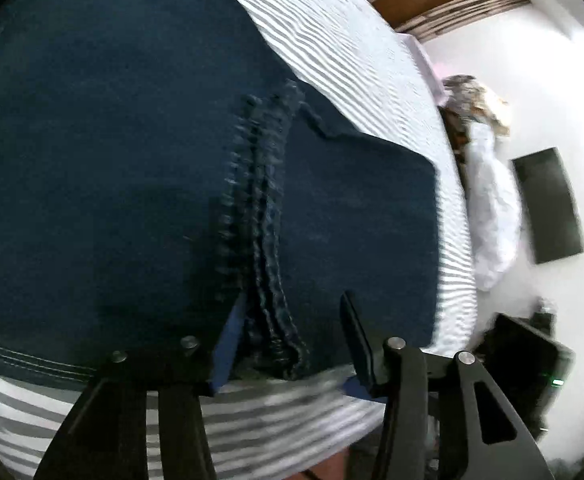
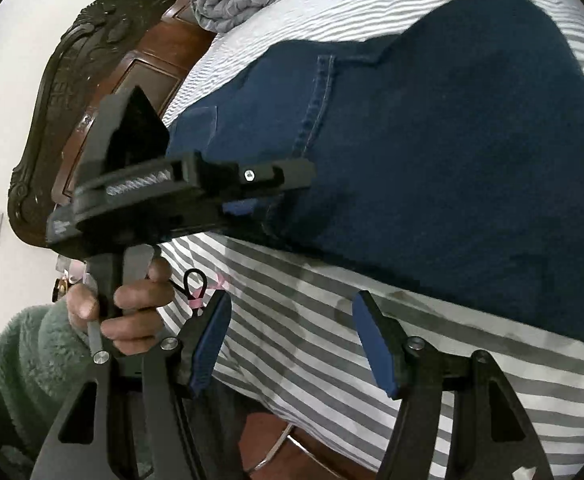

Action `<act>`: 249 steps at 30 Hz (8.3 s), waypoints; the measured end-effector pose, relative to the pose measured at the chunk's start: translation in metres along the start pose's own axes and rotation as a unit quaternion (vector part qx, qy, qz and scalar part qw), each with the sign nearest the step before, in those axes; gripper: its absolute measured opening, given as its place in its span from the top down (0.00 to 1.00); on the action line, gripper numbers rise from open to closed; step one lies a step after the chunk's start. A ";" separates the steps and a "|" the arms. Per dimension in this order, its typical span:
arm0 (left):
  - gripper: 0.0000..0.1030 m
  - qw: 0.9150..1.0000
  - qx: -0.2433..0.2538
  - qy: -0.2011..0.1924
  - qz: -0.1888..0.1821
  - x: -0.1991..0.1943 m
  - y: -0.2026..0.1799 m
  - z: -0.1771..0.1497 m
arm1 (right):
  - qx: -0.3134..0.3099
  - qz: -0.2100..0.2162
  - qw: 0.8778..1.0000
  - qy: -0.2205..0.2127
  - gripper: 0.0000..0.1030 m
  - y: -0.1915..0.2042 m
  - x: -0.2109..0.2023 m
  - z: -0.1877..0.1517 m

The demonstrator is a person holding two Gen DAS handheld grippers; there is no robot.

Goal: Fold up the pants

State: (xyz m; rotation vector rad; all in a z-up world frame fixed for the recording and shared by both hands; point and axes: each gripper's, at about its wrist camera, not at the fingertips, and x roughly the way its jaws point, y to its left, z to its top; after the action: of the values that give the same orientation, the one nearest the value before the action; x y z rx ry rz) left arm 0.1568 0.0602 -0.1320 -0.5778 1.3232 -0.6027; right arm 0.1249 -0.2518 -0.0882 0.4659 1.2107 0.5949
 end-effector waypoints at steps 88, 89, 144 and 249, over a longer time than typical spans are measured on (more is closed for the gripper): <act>0.80 0.956 0.172 -0.060 0.231 -0.025 -0.004 -0.007 | -0.079 -0.311 0.947 -0.026 0.67 -0.047 0.012 0.149; 0.80 0.956 0.172 -0.061 0.229 -0.026 -0.003 -0.008 | -0.083 -0.307 0.948 -0.018 0.67 -0.042 0.011 0.144; 0.50 0.918 -0.294 -0.260 -0.044 -0.287 0.285 -0.022 | -0.109 -0.233 0.964 0.068 0.50 0.074 0.058 0.114; 0.68 0.911 0.321 -0.100 0.241 0.092 -0.187 -0.085 | 0.083 -0.107 0.991 -0.023 0.86 -0.078 -0.056 0.149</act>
State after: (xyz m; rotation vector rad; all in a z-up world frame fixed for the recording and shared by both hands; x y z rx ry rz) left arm 0.0724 -0.1422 -0.0800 0.2256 0.9422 -0.5077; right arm 0.2681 -0.3507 -0.0531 0.4799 1.2520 0.2998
